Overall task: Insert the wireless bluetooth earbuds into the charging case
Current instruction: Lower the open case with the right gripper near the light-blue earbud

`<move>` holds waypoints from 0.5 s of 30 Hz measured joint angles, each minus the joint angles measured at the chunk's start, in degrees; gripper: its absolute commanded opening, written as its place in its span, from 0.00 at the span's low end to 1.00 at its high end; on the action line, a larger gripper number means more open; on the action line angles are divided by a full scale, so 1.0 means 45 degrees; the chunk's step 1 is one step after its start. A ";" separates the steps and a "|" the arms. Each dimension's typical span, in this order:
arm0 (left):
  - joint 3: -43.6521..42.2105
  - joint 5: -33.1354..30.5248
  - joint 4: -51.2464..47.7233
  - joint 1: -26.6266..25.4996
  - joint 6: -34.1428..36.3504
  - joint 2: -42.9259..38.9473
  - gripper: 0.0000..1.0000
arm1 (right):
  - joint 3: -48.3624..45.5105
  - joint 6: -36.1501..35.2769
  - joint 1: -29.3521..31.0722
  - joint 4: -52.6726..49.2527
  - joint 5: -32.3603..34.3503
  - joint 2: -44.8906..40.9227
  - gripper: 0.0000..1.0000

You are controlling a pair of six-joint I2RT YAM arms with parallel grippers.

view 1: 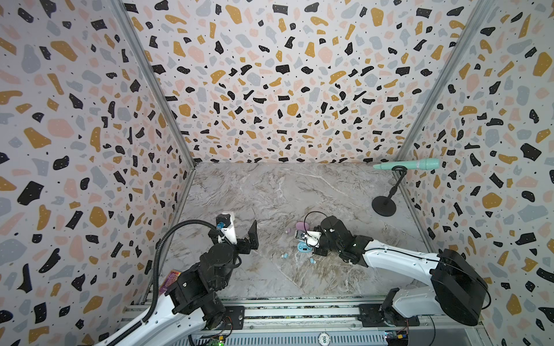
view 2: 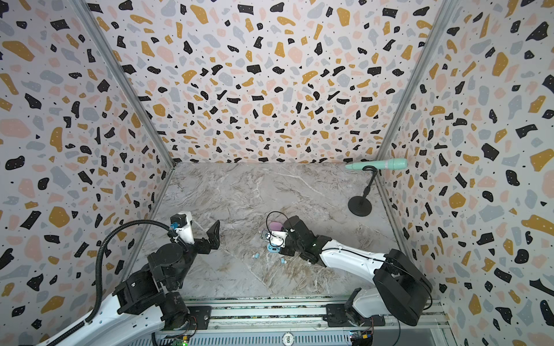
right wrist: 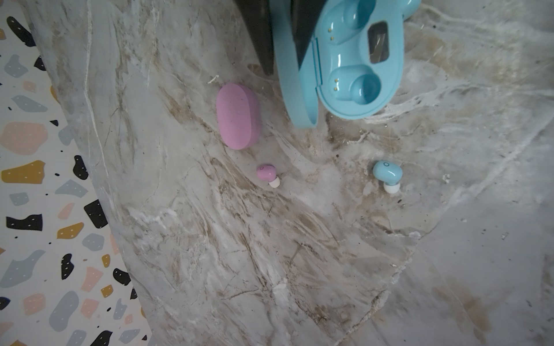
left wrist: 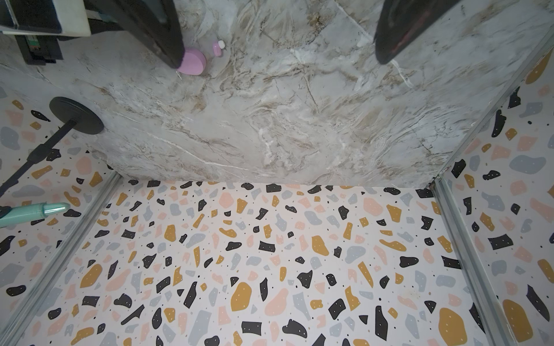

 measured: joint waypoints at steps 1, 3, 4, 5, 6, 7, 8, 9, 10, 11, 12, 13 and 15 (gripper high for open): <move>0.0000 -0.0029 0.0005 0.0000 0.0034 -0.0068 1.00 | 0.0000 -0.0058 -0.0073 0.0083 -0.0049 0.0000 0.00; 0.0000 -0.0131 0.0010 0.0000 0.0092 -0.0194 1.00 | 0.0000 -0.0199 -0.0228 0.0199 -0.0243 0.0000 0.00; 0.0000 -0.0185 0.0015 0.0000 0.0131 -0.0214 1.00 | 0.0000 -0.0248 -0.0311 0.0238 -0.0330 0.0005 0.00; -0.0010 -0.0223 0.0019 0.0000 0.0165 -0.0214 1.00 | -0.0005 -0.0267 -0.0393 0.0272 -0.0418 0.0005 0.00; -0.0024 -0.0243 0.0024 0.0000 0.0180 -0.0214 1.00 | -0.0039 -0.0291 -0.0447 0.0379 -0.0476 0.0005 0.00; -0.0039 -0.0253 0.0034 0.0000 0.0199 -0.0194 1.00 | -0.0073 -0.0311 -0.0515 0.0476 -0.0539 0.0015 0.00; -0.0039 -0.0257 0.0053 0.0000 0.0223 -0.0146 1.00 | -0.0083 -0.0350 -0.0588 0.0539 -0.0597 0.0063 0.00; -0.0039 -0.0257 0.0092 0.0000 0.0238 -0.0083 1.00 | -0.0083 -0.0359 -0.0656 0.0607 -0.0656 0.0155 0.00; -0.0039 -0.0257 0.0112 0.0000 0.0257 -0.0010 1.00 | -0.0083 -0.0359 -0.0714 0.0680 -0.0719 0.0311 0.00; -0.0039 -0.0253 0.0117 0.0000 0.0267 0.0083 1.00 | -0.0078 -0.0355 -0.0748 0.0690 -0.0777 0.0491 0.00; -0.0039 -0.0248 0.0112 0.0000 0.0272 0.0160 1.00 | -0.0078 -0.0355 -0.0758 0.0685 -0.0816 0.0646 0.00; -0.0039 -0.0238 0.0112 0.0000 0.0272 0.0243 1.00 | -0.0078 -0.0350 -0.0777 0.0685 -0.0855 0.0821 0.00; -0.0039 -0.0214 0.0107 0.0000 0.0277 0.0340 1.00 | -0.0078 -0.0350 -0.0787 0.0680 -0.0913 0.1049 0.00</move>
